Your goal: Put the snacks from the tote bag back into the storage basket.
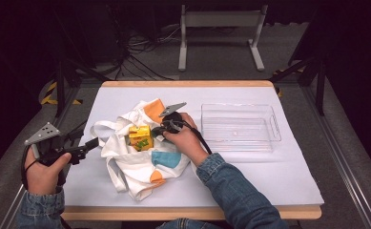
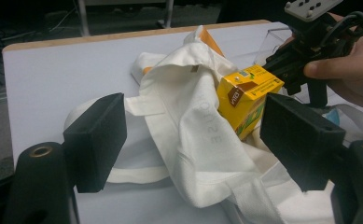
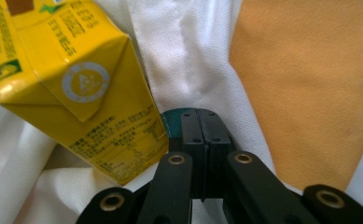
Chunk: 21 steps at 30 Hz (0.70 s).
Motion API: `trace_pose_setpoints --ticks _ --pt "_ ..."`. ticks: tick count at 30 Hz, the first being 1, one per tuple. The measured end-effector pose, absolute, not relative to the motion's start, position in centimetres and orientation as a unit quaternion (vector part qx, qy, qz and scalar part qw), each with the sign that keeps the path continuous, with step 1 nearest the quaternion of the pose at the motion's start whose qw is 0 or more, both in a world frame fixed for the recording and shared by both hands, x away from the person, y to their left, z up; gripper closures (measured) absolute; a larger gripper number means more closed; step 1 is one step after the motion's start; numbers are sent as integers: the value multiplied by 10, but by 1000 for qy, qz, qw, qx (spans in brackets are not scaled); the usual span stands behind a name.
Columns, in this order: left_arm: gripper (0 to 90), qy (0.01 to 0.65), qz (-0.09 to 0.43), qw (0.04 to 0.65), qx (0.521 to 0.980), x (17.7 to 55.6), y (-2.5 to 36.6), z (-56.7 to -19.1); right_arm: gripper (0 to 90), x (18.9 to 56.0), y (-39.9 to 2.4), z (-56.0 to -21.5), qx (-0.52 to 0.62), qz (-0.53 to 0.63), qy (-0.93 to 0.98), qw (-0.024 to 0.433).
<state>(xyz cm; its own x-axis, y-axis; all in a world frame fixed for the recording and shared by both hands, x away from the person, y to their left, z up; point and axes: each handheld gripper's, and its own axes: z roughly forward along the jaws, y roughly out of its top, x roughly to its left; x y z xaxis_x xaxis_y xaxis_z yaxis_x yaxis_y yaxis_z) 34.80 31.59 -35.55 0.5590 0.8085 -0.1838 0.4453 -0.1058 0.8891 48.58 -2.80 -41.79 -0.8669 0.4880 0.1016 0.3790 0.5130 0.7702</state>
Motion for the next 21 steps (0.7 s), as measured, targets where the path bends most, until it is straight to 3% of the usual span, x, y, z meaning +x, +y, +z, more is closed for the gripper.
trace_pose_setpoints --ticks 10,21 --pt "235 434 176 509 722 348 314 -355 897 488 -31 -420 255 430 865 50" --pt "233 431 174 508 725 348 314 -355 817 478 -45 -390 230 481 844 50"
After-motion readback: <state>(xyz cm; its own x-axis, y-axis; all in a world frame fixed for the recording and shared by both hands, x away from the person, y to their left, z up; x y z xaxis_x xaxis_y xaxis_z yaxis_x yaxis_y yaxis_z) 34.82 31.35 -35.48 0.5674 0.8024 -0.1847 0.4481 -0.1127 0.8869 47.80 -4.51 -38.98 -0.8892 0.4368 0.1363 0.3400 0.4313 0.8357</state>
